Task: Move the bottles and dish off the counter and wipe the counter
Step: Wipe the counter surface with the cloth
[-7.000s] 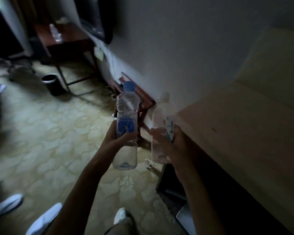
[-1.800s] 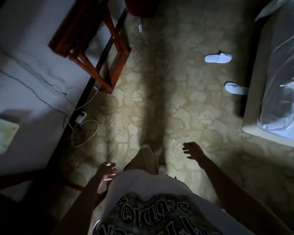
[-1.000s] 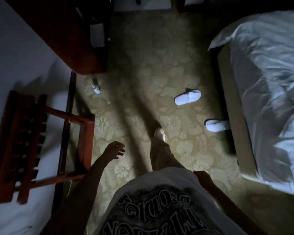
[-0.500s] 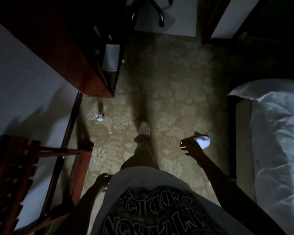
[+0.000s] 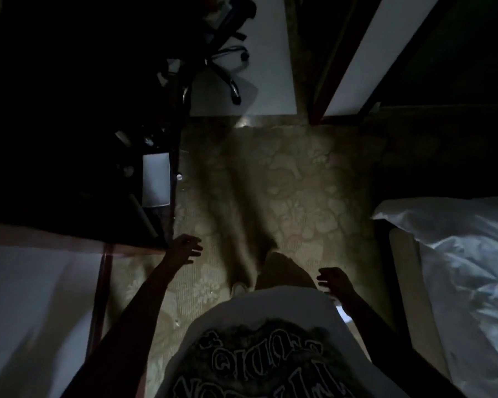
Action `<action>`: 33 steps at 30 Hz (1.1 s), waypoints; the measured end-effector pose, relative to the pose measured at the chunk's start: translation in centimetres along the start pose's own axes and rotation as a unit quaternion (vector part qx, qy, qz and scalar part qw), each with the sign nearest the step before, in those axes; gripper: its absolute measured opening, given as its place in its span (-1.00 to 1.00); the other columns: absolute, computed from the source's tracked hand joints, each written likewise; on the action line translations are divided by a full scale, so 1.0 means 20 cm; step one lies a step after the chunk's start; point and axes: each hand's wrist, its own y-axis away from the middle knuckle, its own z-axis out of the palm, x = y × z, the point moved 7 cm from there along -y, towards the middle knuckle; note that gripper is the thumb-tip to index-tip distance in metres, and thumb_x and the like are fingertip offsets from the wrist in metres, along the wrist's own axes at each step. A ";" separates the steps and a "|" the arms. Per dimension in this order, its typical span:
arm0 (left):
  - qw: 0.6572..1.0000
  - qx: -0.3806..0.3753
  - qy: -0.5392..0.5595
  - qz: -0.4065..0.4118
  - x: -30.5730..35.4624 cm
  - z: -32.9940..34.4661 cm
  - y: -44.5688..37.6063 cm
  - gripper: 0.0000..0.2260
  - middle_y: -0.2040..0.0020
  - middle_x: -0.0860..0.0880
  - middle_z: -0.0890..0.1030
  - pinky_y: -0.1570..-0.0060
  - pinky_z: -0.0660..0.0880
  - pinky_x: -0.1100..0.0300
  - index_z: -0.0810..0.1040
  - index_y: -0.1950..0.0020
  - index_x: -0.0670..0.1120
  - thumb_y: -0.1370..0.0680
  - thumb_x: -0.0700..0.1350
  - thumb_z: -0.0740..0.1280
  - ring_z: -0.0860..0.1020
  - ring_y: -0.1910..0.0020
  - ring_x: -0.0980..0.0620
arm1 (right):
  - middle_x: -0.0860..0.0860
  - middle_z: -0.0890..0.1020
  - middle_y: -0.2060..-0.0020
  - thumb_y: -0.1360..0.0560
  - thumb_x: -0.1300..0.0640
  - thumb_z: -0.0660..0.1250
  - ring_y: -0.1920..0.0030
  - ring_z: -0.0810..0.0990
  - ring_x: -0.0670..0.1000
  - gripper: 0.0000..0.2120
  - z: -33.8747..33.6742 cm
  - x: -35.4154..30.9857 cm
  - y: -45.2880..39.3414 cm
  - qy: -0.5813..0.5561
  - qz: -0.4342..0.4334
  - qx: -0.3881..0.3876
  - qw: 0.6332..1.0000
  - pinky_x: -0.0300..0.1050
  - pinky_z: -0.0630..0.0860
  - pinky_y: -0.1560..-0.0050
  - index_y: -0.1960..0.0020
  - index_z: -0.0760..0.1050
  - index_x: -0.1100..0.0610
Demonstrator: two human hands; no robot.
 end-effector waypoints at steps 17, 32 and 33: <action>0.885 0.396 0.054 0.238 1.84 -1.06 -0.21 -0.85 0.01 0.07 0.59 -0.05 0.54 0.12 0.56 0.00 0.09 -0.58 -0.18 0.32 0.58 0.01 0.23 | 0.09 0.55 -0.09 -0.60 0.14 0.25 -0.12 0.54 0.05 -0.71 1.49 -3.26 -0.11 0.200 -0.425 -0.259 0.844 -0.14 0.46 -0.12 -0.27 0.44 0.24; 0.716 0.608 -0.282 0.197 2.88 -2.27 -0.11 -0.57 -0.19 -0.04 0.48 -0.05 0.47 -0.03 0.53 -0.25 -0.01 -0.55 0.22 0.14 0.44 -0.10 -0.12 | -0.02 0.44 -0.35 -0.62 -0.17 0.05 -0.31 0.44 0.08 -0.58 2.81 -4.98 0.94 0.386 -0.846 -0.138 0.341 0.03 0.37 -0.21 -0.37 0.34 0.01; 0.713 0.605 -0.299 0.190 2.90 -2.26 -0.14 -0.57 -0.20 -0.04 0.49 -0.05 0.47 -0.03 0.53 -0.25 -0.01 -0.54 0.22 0.18 0.45 -0.10 -0.12 | -0.02 0.41 -0.39 -0.62 -0.18 0.04 -0.36 0.42 0.08 -0.56 2.86 -5.03 0.90 0.407 -0.843 -0.132 0.327 0.04 0.36 -0.25 -0.40 0.31 0.00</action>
